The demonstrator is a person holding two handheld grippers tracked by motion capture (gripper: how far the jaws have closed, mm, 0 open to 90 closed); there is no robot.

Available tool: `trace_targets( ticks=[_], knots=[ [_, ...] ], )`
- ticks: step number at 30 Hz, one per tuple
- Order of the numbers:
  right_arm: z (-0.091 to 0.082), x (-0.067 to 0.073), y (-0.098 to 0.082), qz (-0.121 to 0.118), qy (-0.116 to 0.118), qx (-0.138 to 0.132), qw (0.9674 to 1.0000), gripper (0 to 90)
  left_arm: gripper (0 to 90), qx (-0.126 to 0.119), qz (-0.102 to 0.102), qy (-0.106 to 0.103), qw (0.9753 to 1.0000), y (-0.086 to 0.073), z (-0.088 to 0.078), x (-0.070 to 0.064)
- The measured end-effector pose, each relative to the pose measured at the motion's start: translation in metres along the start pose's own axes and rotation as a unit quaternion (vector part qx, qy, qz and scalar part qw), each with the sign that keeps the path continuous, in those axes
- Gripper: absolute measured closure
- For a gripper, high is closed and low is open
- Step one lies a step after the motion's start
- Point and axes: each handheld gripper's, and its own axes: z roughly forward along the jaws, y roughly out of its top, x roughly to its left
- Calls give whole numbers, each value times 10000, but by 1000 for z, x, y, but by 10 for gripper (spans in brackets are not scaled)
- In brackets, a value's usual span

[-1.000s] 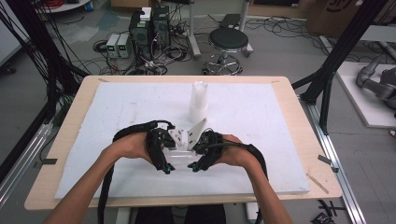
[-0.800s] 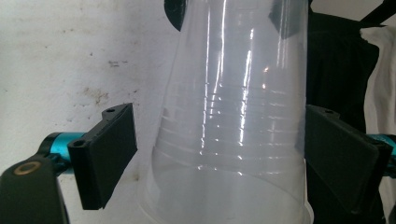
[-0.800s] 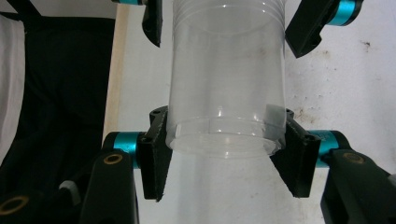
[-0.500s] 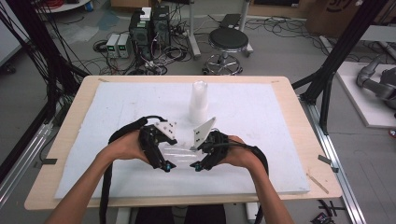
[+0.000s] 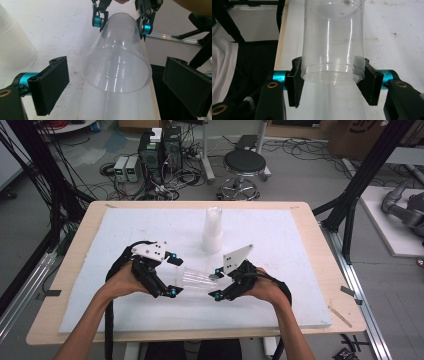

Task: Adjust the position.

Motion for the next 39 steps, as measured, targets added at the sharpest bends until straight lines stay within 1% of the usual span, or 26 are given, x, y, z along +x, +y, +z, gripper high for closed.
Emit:
trace_targets(
  ticks=[2, 3, 5, 6, 8, 10, 11, 12, 14, 15, 16, 17, 18, 20, 22, 26, 28, 29, 31, 32, 34, 35, 36, 39],
  knots=[
    [-2, 0, -2, 33, 18, -113, 9999, 438, 68, -10, 8, 47, 10000, -2, -1, -1],
    [-2, 0, -4, 40, 2, -164, 9999, 438, 68, -54, 21, 64, 10000, -3, -1, -1],
    [-3, 0, -6, 66, -12, -224, 9997, 438, 68, -190, 29, 86, 9998, -5, -1, -3],
    [-3, 0, -7, 66, -6, -240, 9997, 438, 68, -275, -3, 78, 9996, -7, -1, -4],
    [-4, 0, -8, 59, -11, -333, 9994, 438, 68, -348, 3, 119, 9993, -10, 0, -5],
    [-5, 0, -10, 63, -6, -407, 9992, 438, 68, -491, -49, 137, 9987, -15, 2, -6],
    [-5, 1, -10, 78, 6, -457, 9989, 437, 68, -598, -65, 176, 9980, -17, 2, -6],
    [-6, 0, -11, 81, 20, -563, 9984, 438, 68, -735, -87, 213, 9970, -21, 2, -7],
    [-7, 0, -12, 88, 9, -688, 9976, 437, 68, -872, -76, 266, 9958, -24, 2, -7],
    [-8, 0, -13, 109, 14, -716, 9974, 437, 68, -975, -90, 304, 9947, -26, 3, -8],
    [-8, 0, -14, 124, 27, -781, 9969, 437, 68, -1058, -93, 305, 9939, -29, 3, -9],
    [-8, 0, -15, 128, 46, -841, 9964, 437, 68, -1181, -101, 302, 9925, -31, 4, -10],
    [-7, 0, -16, 153, 84, -907, 9957, 437, 68, -1232, -107, 318, 9918, -33, 5, -11],
    [-6, 0, -18, 122, 149, -1013, 9947, 437, 68, -1266, -127, 333, 9913, -36, 7, -12],
    [-6, 0, -20, 148, 154, -1123, 9934, 437, 68, -1359, -146, 362, 9900, -40, 9, -13],
    [-5, 0, -22, 106, 226, -1298, 9912, 437, 68, -1572, -167, 284, 9870, -43, 13, -15],
    [-5, 0, -23, 93, 242, -1389, 9900, 437, 68, -1635, -177, 264, 9860, -44, 15, -15],
    [-5, -1, -24, 42, 230, -1446, 9892, 437, 68, -1675, -175, 251, 9854, -44, 17, -16],
    [-5, 0, -24, 45, 259, -1544, 9877, 437, 68, -1752, -198, 200, 9841, -43, 20, -16],
    [-5, 0, -25, 21, 255, -1586, 9870, 437, 68, -1763, -182, 197, 9840, -43, 20, -16],
    [-5, 0, -25, 33, 278, -1616, 9865, 437, 68, -1855, -188, 152, 9823, -42, 23, -17],
    [-4, 0, -27, 33, 293, -1671, 9855, 437, 68, -1894, -197, 146, 9816, -42, 23, -17],
    [-4, 0, -27, 33, 293, -1671, 9855, 437, 68, -1913, -177, 141, 9813, -42, 24, -17],
    [-4, 0, -28, 4, 300, -1752, 9841, 437, 68, -1960, -193, 131, 9803, -40, 27, -17]
  ],
)
